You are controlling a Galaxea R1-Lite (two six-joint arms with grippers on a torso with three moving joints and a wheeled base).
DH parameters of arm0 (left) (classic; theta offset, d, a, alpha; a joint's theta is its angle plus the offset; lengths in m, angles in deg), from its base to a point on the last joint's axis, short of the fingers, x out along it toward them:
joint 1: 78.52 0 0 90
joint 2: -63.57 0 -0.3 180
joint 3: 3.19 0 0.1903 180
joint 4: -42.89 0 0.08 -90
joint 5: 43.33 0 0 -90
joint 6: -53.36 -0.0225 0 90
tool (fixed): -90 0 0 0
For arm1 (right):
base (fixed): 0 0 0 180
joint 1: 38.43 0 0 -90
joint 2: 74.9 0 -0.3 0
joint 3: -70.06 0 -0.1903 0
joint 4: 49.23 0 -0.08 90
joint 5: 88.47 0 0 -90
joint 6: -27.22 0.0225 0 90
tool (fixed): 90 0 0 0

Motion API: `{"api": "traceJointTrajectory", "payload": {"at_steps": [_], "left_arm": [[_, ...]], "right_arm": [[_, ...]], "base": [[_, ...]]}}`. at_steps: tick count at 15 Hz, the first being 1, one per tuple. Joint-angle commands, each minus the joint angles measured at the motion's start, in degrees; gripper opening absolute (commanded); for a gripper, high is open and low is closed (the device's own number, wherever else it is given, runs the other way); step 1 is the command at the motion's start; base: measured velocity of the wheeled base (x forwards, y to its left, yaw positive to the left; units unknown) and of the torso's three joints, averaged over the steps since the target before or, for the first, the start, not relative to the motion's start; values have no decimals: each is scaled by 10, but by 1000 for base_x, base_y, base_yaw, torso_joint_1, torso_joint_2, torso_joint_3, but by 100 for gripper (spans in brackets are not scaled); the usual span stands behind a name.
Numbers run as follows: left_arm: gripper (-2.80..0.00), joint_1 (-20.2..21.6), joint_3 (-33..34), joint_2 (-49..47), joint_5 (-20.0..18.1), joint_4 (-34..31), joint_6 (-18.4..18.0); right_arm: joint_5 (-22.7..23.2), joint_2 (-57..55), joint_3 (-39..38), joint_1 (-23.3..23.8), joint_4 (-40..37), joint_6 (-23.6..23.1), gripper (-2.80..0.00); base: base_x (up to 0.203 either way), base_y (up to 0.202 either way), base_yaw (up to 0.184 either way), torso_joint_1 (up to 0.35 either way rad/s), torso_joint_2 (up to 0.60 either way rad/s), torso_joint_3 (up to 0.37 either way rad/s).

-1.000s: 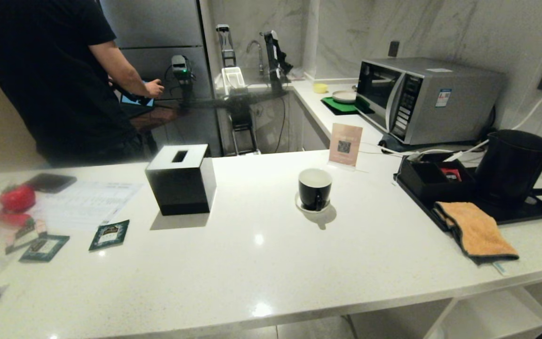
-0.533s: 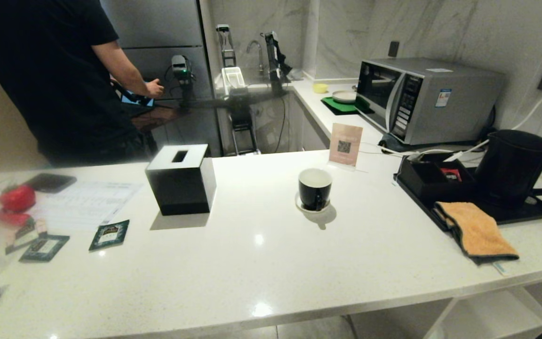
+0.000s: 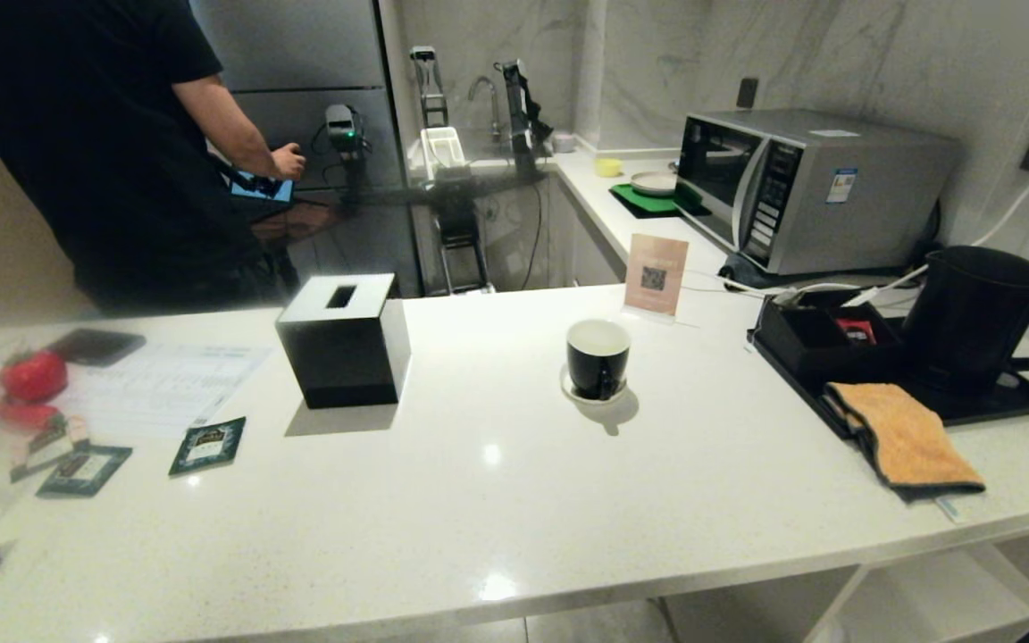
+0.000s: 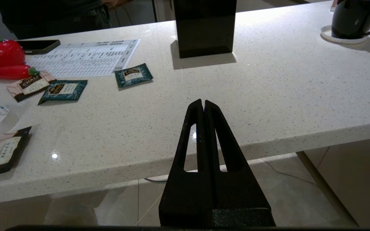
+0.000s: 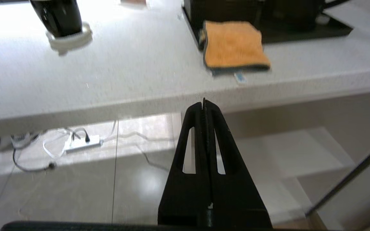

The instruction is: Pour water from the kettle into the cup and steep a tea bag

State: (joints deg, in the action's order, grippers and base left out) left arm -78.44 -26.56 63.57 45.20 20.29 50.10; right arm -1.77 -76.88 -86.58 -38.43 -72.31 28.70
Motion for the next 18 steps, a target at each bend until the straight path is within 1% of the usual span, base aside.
{"api": "traceJointTrajectory", "payload": {"at_steps": [1,18], "left_arm": [[-280,0,0,-1,0,0,0],[-280,0,0,-1,1,0,0]], "right_arm": [[0,19,0,0,1,0,-280],[0,19,0,0,1,0,-280]], "base": [[0,0,0,0,0,0],[0,0,0,0,0,0]]}}
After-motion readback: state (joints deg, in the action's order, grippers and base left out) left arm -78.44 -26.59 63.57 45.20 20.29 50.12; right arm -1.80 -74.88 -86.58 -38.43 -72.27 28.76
